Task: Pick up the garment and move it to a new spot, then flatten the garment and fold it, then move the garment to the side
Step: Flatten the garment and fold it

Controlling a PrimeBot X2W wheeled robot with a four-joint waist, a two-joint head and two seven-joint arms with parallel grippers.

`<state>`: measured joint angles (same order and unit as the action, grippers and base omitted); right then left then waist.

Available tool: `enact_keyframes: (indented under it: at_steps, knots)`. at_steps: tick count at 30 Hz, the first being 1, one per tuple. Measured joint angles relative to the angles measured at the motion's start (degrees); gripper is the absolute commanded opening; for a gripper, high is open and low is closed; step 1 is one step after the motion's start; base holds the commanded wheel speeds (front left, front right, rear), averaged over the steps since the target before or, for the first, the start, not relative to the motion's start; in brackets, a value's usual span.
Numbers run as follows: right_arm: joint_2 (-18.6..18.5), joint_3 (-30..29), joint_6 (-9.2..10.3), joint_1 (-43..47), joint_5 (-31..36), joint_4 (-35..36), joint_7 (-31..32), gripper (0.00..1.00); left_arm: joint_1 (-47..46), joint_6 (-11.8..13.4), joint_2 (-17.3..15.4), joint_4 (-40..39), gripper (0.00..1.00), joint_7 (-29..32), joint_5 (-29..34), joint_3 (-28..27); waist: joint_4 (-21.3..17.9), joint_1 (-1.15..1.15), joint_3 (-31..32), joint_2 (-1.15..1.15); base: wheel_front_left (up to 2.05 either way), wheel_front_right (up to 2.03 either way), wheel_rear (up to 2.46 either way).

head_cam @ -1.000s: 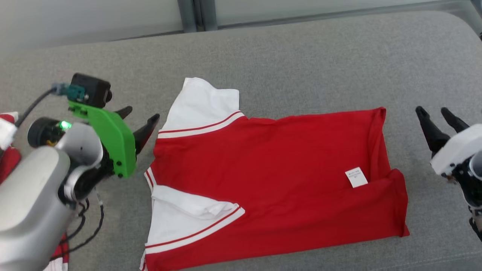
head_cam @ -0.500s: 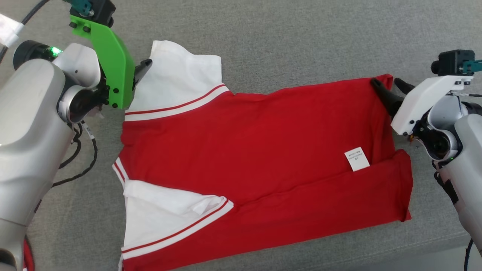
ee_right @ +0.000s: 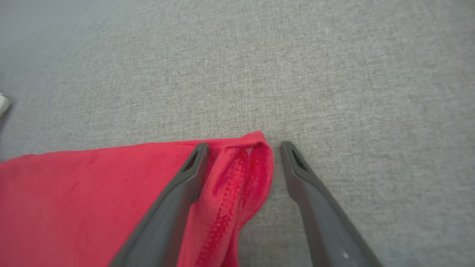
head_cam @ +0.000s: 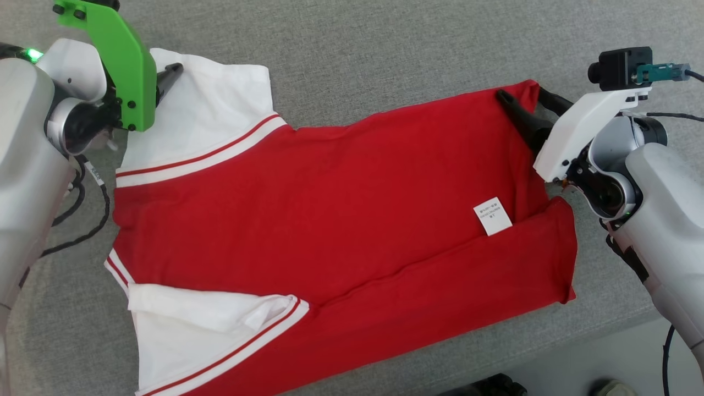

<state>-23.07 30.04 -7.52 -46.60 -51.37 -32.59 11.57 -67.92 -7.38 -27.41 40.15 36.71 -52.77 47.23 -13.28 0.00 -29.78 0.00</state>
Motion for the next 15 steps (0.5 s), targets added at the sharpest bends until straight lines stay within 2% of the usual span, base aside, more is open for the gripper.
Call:
enact_keyframes:
  at_steps: [1, 2, 3, 4, 5, 9, 15]
  knots:
    - [-0.1, 0.6, 0.00, -0.3, -0.4, 0.0, -0.4, 0.59, -0.4, 0.0, -0.1, 0.2, 1.00, -0.1, -0.2, 0.2, -0.2, 0.00, -0.2, 0.00, 0.00, 0.00, 0.00]
    - [-0.3, 1.4, 0.00, -0.7, -0.9, 0.0, -0.9, 0.43, -0.9, 0.0, -0.2, 0.6, 0.86, 0.1, -0.6, 0.5, -0.5, 0.00, -0.5, 0.00, 0.00, 0.00, 0.00]
    - [-0.5, 2.3, 0.00, -0.9, -1.3, 0.0, -1.2, 0.28, -1.3, 0.0, -0.2, 0.8, 0.47, 0.3, -0.9, 0.8, -0.7, 0.00, -0.7, 0.00, 0.00, 0.00, 0.00]
    - [-0.8, 3.0, 0.00, -1.1, -1.8, -0.1, -1.7, 0.00, -1.6, 0.0, -0.3, 0.9, 0.22, 0.4, -1.1, 1.2, -0.9, 0.00, -0.8, 0.00, 0.00, 0.00, 0.00]
    - [-1.0, 3.5, 0.00, -1.2, -2.3, -0.3, -2.1, 0.00, -1.7, 0.0, -0.3, 1.0, 0.00, 0.4, -1.3, 1.4, -0.9, 0.00, -0.7, 0.00, 0.00, 0.00, 0.00]
    - [-1.6, 6.1, 0.00, -1.3, -4.2, -0.8, -4.2, 0.00, -1.8, 0.0, 0.0, 1.0, 0.00, 0.0, -2.6, 3.2, -0.7, 0.00, 0.1, 0.00, 0.00, 0.00, 0.00]
    - [-3.0, 7.5, -0.01, -1.4, -5.4, -3.0, -10.5, 0.00, -1.8, 0.0, -0.3, 1.7, 0.00, -4.5, -3.1, 4.9, 0.5, 0.00, 2.3, 0.00, 0.00, 0.00, 0.00]
